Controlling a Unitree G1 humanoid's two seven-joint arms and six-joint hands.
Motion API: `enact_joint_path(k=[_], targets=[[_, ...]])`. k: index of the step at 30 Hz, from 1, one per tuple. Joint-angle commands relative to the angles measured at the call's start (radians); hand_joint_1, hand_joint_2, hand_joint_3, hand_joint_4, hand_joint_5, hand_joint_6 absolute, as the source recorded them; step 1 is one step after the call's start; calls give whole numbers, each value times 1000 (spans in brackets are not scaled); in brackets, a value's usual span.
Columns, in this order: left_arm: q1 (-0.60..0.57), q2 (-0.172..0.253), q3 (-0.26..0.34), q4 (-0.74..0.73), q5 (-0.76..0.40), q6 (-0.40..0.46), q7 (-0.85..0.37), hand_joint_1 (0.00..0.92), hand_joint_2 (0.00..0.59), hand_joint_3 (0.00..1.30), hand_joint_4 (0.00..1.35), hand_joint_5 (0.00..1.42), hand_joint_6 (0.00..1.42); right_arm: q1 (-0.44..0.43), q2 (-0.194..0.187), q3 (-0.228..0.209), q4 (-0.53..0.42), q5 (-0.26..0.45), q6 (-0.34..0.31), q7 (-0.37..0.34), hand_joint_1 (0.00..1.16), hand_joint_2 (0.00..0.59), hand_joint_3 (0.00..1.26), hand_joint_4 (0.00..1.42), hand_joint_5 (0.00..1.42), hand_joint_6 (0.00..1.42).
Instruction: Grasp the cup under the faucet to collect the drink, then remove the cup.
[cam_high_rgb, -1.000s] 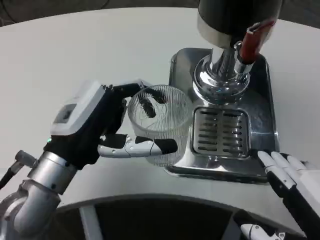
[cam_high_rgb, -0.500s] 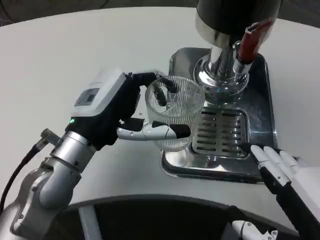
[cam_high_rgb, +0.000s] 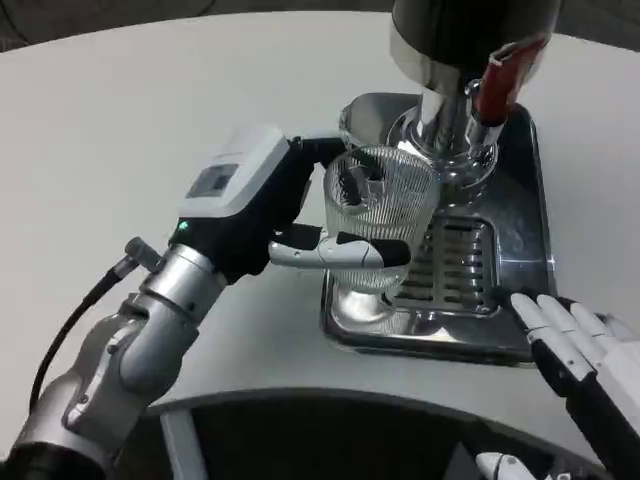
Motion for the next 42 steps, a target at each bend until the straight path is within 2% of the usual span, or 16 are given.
enact_joint_path(k=[1,10,22,42], targets=[[-51,-18,-25,27,16,1,34,522,14,1052,1209,1376,1424,25,37,-27,-15,33,-34,0,225,361,26,0,0,0],[-108,-45,-64,110,42,12,70,522,11,1051,1209,1376,1424,46,47,-80,-15,92,-75,6,225,361,26,0,0,0],[-190,-76,-119,228,54,8,123,522,11,1051,1209,1376,1424,43,41,-137,-15,143,-89,28,225,361,26,0,0,0],[-268,-119,-191,321,59,-16,163,522,14,1051,1209,1363,1424,22,46,-158,-15,150,-76,49,225,361,26,0,0,0]])
